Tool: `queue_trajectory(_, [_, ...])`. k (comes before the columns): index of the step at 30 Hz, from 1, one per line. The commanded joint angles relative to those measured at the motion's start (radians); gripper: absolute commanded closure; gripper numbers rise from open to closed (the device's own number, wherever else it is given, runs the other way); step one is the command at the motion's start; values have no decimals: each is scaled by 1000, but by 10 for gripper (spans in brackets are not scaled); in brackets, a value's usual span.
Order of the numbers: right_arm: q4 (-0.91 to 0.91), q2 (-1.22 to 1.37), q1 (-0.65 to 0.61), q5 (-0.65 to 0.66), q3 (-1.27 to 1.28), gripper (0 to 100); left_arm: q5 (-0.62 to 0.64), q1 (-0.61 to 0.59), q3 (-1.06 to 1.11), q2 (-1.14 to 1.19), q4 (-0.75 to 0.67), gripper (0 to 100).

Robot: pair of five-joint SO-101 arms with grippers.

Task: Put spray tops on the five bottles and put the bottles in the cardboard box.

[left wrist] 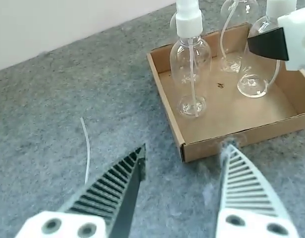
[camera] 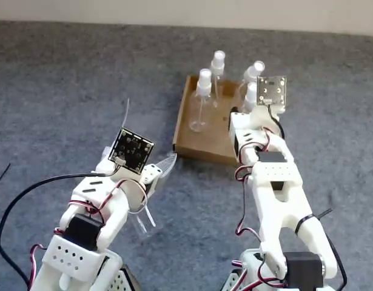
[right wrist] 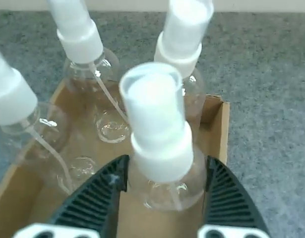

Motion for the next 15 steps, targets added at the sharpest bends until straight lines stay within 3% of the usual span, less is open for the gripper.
queue_trajectory(1, [-21, -10, -10, -5, -7, 845, 5, -15, -12, 2, -29, 773])
queue_trajectory(8, [76, -18, -38, -5, -13, 747, 5, -15, -12, 2, -29, 773])
queue_trajectory(15, [77, -19, -48, -5, -13, 741, 5, -48, -16, 2, -29, 773])
